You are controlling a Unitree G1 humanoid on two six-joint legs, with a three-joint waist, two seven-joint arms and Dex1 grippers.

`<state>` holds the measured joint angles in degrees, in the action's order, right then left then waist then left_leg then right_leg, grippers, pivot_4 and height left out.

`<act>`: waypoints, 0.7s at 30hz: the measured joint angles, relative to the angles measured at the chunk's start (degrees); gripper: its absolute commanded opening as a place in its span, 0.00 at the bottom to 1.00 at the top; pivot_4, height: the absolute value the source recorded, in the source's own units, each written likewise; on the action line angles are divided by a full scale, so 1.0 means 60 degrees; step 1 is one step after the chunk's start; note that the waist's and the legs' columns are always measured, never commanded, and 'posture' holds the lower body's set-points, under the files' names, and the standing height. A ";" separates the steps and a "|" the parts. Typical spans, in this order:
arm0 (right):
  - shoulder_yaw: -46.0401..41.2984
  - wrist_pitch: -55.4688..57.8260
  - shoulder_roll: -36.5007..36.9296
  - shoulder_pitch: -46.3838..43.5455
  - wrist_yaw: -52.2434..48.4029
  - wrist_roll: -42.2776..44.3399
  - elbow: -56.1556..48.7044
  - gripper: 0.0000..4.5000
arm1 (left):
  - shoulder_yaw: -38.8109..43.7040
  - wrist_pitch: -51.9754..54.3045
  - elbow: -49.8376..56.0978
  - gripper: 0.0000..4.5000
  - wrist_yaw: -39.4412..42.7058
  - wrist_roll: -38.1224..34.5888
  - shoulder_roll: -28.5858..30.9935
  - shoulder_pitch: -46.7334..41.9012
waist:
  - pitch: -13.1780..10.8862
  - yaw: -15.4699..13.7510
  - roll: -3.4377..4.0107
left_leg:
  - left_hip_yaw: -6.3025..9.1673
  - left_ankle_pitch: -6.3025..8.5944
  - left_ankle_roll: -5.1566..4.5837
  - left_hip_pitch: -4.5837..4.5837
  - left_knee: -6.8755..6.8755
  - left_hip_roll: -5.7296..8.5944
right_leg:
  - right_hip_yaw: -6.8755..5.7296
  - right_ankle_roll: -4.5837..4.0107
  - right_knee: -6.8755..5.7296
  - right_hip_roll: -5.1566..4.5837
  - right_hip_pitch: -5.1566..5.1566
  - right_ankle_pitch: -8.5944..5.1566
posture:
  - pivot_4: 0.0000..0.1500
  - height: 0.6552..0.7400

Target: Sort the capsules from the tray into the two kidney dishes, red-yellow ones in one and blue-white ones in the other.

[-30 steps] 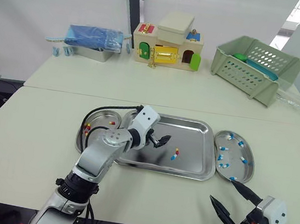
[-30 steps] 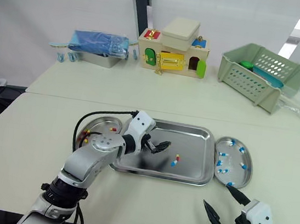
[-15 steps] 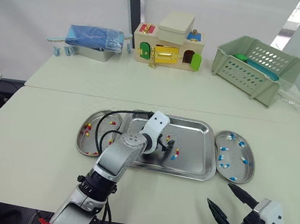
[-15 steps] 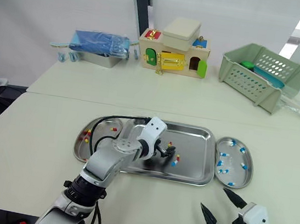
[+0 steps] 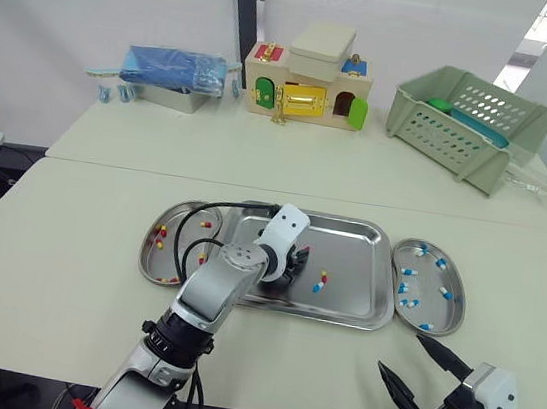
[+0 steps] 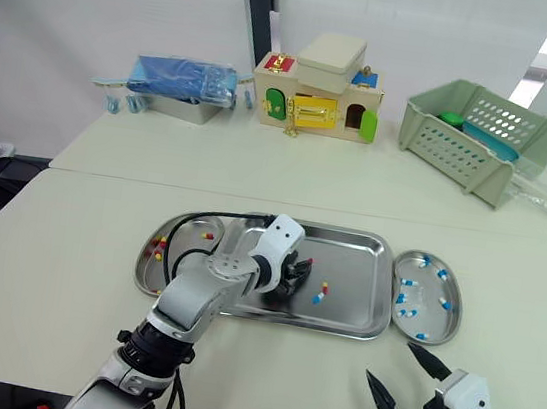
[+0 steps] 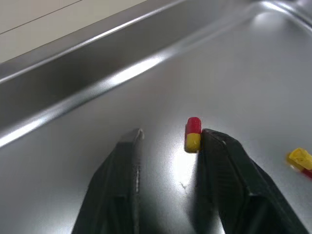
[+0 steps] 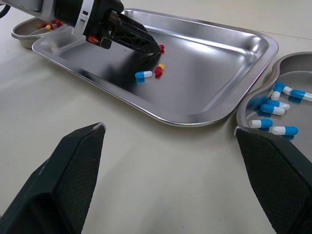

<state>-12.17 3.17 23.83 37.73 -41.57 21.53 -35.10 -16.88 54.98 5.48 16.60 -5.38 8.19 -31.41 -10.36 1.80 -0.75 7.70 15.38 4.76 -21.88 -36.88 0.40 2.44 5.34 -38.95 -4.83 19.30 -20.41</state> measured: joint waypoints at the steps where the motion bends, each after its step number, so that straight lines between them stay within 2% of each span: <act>1: 0.0004 0.0000 0.0000 -0.0004 0.0015 0.0000 0.0000 1.00 | 0.0000 0.0001 0.0000 0.17 0.0006 0.0000 -0.0015 0.0001 | 0.0000 0.0000 0.0000 | 0.0000 0.0000 0.0000 0.0000 0.0000 0.0000 | 0.0000 0.0000 0.0000 0.0000 0.0000 0.0000 | 1.00 1.00; 3: 0.0017 0.0001 0.0000 -0.0010 0.0063 0.0003 0.0000 1.00 | 0.0000 0.0003 -0.0001 0.02 0.0015 -0.0001 -0.0033 0.0003 | 0.0000 0.0000 0.0000 | 0.0000 0.0000 0.0000 0.0000 0.0000 0.0000 | 0.0000 0.0000 0.0000 0.0000 0.0000 0.0000 | 1.00 1.00; 4: 0.0023 0.0007 0.0000 -0.0010 0.0077 0.0013 0.0000 1.00 | 0.0005 0.0003 -0.0003 0.00 0.0023 -0.0003 -0.0043 0.0003 | 0.0000 0.0000 0.0000 | 0.0000 0.0000 0.0001 0.0000 0.0000 0.0000 | 0.0000 0.0000 0.0000 0.0000 0.0000 0.0000 | 1.00 1.00; 14: 0.0028 0.0013 0.0126 -0.0010 0.0001 0.0022 0.0000 1.00 | 0.0147 0.0151 0.0055 0.00 0.0164 -0.0121 -0.0094 0.0011 | 0.0000 0.0001 -0.0001 | 0.0000 -0.0001 0.0001 0.0000 0.0000 0.0000 | 0.0000 0.0000 0.0000 0.0000 0.0000 0.0000 | 1.00 1.00; 21: 0.0095 -0.0014 0.0256 0.0009 -0.0180 0.0015 -0.0001 1.00 | 0.1231 0.0976 0.1368 0.00 0.0631 -0.0966 0.0353 0.0061 | 0.0000 0.0012 -0.0001 | 0.0000 -0.0001 0.0003 0.0000 0.0000 -0.0002 | -0.0001 0.0000 0.0000 0.0000 0.0001 0.0000 | 1.00 1.00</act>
<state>-11.60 3.09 25.37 37.79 -42.66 21.62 -35.11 -9.49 60.84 13.69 20.38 -11.17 10.31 -31.04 -10.36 1.87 -0.76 7.70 15.37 4.77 -21.88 -36.88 0.39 2.44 5.34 -38.96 -4.83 19.31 -20.41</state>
